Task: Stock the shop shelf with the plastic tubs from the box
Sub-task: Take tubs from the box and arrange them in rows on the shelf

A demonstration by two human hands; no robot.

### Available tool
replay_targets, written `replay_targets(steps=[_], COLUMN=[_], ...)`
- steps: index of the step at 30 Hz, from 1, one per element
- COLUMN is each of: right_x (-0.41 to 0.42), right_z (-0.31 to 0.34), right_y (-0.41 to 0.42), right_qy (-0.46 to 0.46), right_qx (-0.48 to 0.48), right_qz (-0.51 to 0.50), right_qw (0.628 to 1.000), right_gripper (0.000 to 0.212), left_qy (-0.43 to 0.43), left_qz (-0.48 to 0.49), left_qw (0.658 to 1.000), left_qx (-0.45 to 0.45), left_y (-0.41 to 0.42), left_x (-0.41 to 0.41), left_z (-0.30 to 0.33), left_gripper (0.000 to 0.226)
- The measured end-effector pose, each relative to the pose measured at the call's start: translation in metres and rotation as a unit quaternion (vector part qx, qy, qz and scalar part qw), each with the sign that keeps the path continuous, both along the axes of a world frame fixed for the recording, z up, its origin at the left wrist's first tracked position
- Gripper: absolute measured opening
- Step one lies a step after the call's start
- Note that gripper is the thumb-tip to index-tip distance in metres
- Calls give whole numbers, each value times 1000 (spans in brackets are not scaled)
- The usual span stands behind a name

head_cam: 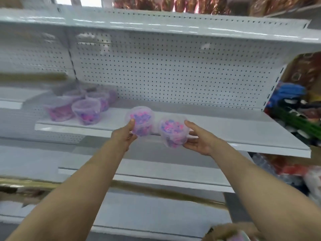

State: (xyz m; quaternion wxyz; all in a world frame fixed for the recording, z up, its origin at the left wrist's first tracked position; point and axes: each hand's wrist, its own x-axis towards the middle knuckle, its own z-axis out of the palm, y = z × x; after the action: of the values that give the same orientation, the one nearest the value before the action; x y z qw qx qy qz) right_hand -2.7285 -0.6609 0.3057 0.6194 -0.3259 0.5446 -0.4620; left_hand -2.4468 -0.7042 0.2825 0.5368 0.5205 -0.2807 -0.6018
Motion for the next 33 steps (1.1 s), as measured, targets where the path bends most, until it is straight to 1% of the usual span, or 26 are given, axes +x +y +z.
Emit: replay_targets(steps=[2, 6, 7, 10, 11, 13, 16, 18, 21, 22, 23, 24, 25, 27, 30, 32, 33], right_x=[1, 6, 8, 16, 19, 24, 33, 39, 47, 49, 51, 53, 55, 61, 70, 76, 79], right_z=[5, 16, 19, 29, 32, 34, 31, 28, 25, 24, 24, 23, 23, 22, 20, 18, 17], right_y=[-34, -100, -114, -151, -163, -184, -204, -211, -213, -212, -212, -212, -211, -211, -211, -210, -209], right_qy=[6, 31, 34, 30, 32, 40, 39, 36, 34, 33, 32, 33, 36, 49, 74, 97, 113], right_qx=[-2, 3, 3, -14, -20, -22, -12, -7, -6, -6, -5, -3, -1, 2, -3, -10, -12], right_qz=[9, 45, 48, 54, 57, 61, 54, 51, 41, 34, 27, 16, 5, -12, -29, -38, -46], right_qw=[1000, 999, 998, 998, 998, 997, 998, 998, 999, 999, 999, 999, 999, 999, 997, 994, 992], right_gripper=[80, 79, 76, 48, 44, 48, 44, 47, 57, 58, 60, 62, 64, 65, 64, 63, 63], left_qy=[-10, -25, -22, -46, -56, -74, -64, -64, -56, -65, -93, -138, -180, -244, -319, -375, -408], left_qz=[12, 44, 53, 77, 81, 87, 92, 89, 107, 106, 106, 106, 112, 135, 157, 156, 146], left_qw=[1000, 999, 998, 996, 995, 993, 993, 993, 992, 991, 989, 983, 976, 960, 932, 906, 891], left_qx=[5, 12, 12, 24, 27, 34, 40, 42, 37, 40, 46, 58, 56, 17, -71, -122, -138], left_y=[-30, -96, -109, -143, -153, -172, -193, -201, -213, -214, -218, -223, -229, -240, -217, -208, -207], left_x=[2, 5, 6, 9, 11, 16, 21, 23, 29, 33, 37, 42, 47, 50, 40, 37, 38], left_z=[6, 18, 20, 28, 29, 29, 25, 24, 21, 20, 15, 9, 1, -9, 13, 19, 18], left_gripper=[61, 59, 59, 62, 66, 70, 71, 73, 83, 92, 105, 117, 121, 110, 89, 68, 62])
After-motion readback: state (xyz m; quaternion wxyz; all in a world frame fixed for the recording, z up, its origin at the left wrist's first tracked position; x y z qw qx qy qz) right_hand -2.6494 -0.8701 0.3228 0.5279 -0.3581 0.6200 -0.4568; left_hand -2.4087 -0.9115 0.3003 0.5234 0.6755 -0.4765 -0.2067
